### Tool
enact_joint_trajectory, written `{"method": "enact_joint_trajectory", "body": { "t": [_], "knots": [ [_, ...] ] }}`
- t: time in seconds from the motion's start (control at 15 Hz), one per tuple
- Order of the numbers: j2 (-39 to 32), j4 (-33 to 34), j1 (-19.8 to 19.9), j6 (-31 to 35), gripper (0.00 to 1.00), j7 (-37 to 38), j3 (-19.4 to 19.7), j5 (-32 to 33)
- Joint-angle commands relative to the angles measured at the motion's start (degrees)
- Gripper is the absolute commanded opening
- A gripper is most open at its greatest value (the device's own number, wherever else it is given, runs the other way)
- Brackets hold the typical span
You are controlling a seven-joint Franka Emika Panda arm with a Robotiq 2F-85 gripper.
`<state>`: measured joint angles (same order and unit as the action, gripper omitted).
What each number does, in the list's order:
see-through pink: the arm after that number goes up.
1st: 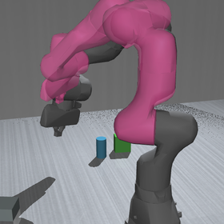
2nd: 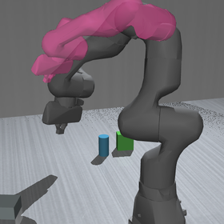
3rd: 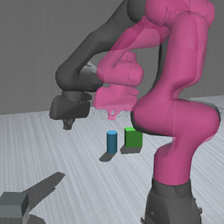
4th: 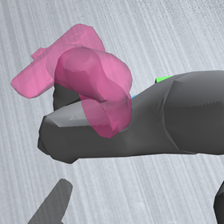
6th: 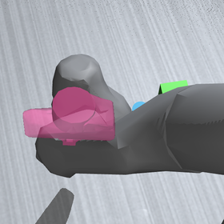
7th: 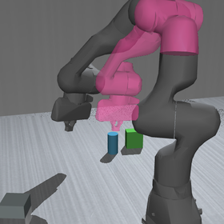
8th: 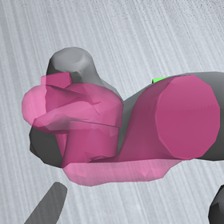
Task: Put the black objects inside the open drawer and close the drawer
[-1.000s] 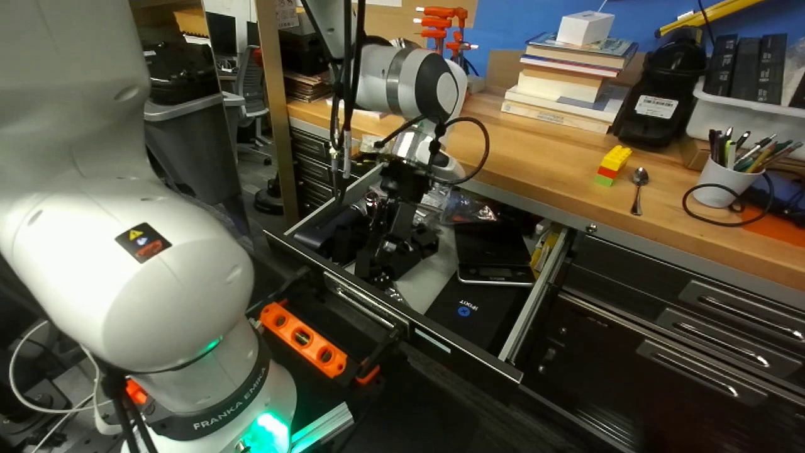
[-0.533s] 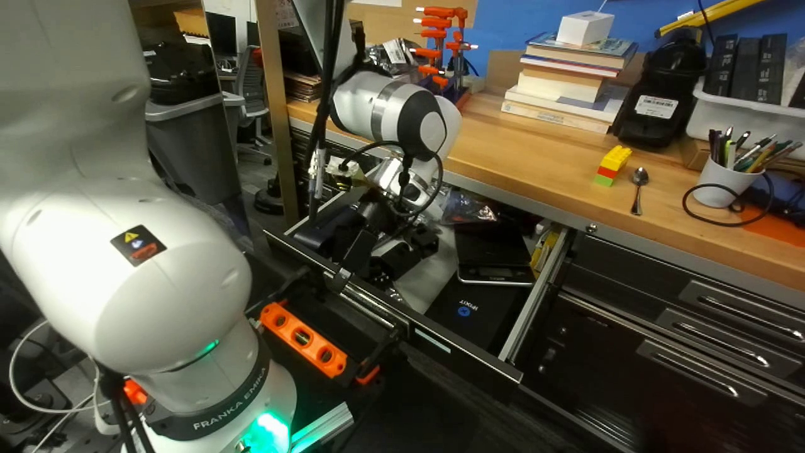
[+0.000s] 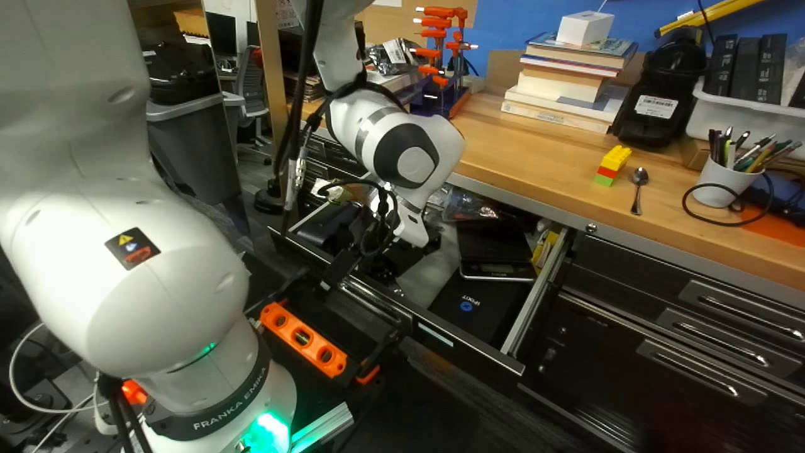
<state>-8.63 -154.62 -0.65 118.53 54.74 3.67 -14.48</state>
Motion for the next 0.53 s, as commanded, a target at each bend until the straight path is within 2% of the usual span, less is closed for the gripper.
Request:
{"method": "enact_joint_trajectory", "body": {
  "t": [0.0, 0.33, 0.47],
  "knots": [
    [-0.5, -0.6, -0.2, 10.7, 1.0, 1.7, -0.8, -5.1],
    [-2.1, 4.0, -1.0, 20.0, 1.0, 1.8, -3.0, -13.4],
    [-3.5, 5.9, -1.0, 25.1, 1.0, -0.3, -4.6, -19.4]
  ]
}}
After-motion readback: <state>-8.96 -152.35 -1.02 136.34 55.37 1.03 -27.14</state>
